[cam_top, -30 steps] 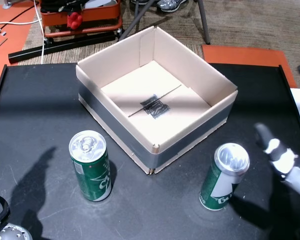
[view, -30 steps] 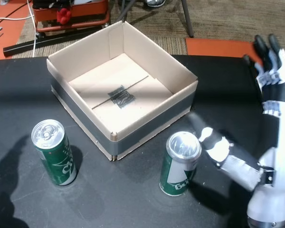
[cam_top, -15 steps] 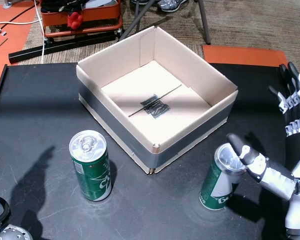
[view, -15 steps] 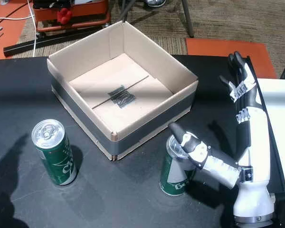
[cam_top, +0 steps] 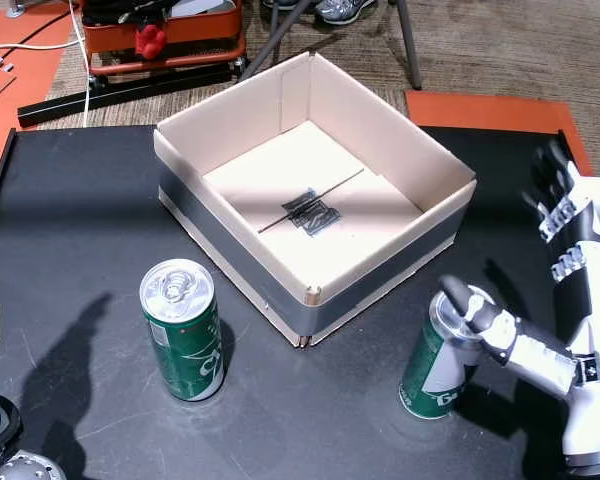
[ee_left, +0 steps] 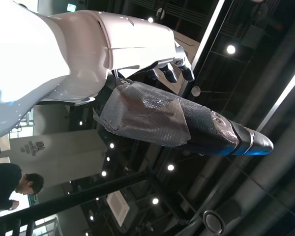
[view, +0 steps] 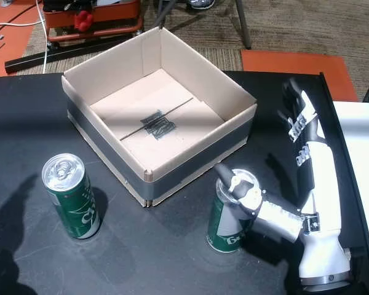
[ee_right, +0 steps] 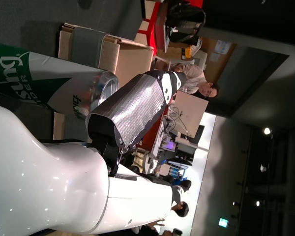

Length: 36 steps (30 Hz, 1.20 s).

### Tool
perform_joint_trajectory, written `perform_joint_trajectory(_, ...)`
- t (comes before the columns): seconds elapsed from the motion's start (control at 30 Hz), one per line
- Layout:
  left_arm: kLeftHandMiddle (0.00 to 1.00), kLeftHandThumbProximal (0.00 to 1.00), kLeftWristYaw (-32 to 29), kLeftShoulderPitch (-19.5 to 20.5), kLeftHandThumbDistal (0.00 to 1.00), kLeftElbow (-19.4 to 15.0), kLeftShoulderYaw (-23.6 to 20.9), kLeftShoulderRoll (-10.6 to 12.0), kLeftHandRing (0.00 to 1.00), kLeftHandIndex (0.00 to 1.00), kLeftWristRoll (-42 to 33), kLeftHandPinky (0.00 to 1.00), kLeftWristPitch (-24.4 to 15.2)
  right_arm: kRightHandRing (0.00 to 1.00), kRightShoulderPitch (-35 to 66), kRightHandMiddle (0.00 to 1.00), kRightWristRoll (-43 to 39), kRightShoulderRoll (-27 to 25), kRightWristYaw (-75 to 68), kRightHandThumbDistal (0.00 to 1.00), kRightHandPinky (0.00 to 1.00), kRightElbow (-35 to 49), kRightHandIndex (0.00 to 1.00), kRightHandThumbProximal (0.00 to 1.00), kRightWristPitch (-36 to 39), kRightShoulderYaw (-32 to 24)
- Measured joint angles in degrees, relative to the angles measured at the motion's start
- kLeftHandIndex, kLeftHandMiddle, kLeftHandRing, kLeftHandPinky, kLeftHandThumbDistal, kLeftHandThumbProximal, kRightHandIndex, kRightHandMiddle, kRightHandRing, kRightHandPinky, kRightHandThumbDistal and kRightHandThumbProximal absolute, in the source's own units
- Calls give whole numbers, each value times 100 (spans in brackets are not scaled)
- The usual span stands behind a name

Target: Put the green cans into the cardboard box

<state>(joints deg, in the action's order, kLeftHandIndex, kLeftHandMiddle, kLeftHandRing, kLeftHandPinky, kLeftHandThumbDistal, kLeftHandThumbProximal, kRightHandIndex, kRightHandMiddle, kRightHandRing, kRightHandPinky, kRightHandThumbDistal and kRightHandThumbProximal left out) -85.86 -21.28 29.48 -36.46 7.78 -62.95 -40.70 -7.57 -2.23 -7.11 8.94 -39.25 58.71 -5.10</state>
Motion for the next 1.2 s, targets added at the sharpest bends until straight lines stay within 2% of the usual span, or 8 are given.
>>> perform_joint_trajectory(0.4,91,78,10,-5,100,9,-5,0,89,95,7,88,-4,100,-174,100,-368,69,478,100,100,-340,97,62,-312,14)
perform_joint_trajectory(0.8,91,71,157,-9,100,50,-3,2,88,95,40,88,-101,100,-358,100,-286,253,711,100,100,-678,99,61,-529,229)
perform_joint_trajectory(0.93,91,75,197,-9,100,48,20,4,88,96,41,88,-100,100,-379,100,-214,286,688,100,100,-719,99,62,-548,234)
perform_joint_trajectory(1.2,91,76,153,-11,100,49,35,3,88,95,31,89,-78,100,-380,100,-195,290,689,100,100,-750,100,62,-646,234)
